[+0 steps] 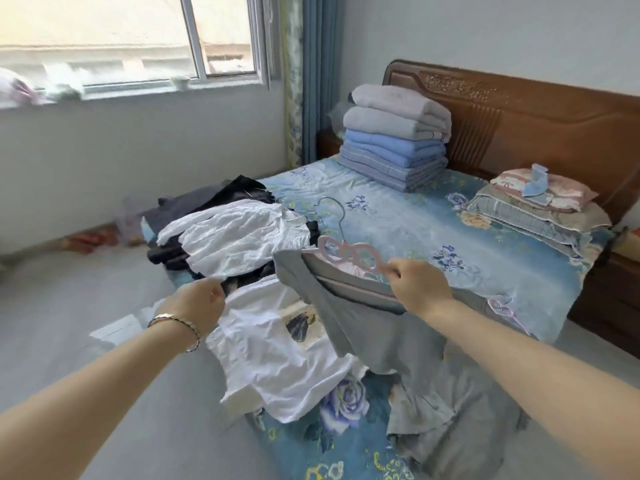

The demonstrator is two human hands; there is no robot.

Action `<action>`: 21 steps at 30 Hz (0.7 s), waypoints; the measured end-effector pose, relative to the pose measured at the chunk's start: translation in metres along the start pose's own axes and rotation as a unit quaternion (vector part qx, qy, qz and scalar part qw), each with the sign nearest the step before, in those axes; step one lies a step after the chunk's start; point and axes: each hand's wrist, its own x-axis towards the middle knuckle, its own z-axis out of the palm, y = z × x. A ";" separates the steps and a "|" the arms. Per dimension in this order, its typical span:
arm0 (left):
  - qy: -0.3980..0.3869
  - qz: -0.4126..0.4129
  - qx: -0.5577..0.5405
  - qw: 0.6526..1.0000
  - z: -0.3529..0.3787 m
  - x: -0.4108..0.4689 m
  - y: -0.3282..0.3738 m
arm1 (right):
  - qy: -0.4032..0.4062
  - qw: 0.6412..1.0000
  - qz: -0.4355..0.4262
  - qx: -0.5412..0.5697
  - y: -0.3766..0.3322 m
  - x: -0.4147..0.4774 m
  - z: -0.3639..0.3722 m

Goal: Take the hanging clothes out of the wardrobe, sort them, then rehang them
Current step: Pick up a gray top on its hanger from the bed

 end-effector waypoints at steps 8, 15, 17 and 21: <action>0.088 -0.128 0.025 0.988 -0.118 -0.020 -0.109 | -0.044 0.969 -0.229 0.082 -0.210 0.029 -0.029; 0.182 -0.279 0.063 0.941 -0.209 -0.042 -0.196 | -0.156 0.888 -0.380 0.204 -0.387 0.049 -0.010; 0.197 -0.336 0.074 0.918 -0.231 -0.059 -0.220 | -0.206 0.856 -0.423 0.214 -0.439 0.046 -0.003; 0.235 -0.463 0.074 0.852 -0.268 -0.111 -0.264 | -0.284 0.792 -0.511 0.178 -0.538 0.018 0.011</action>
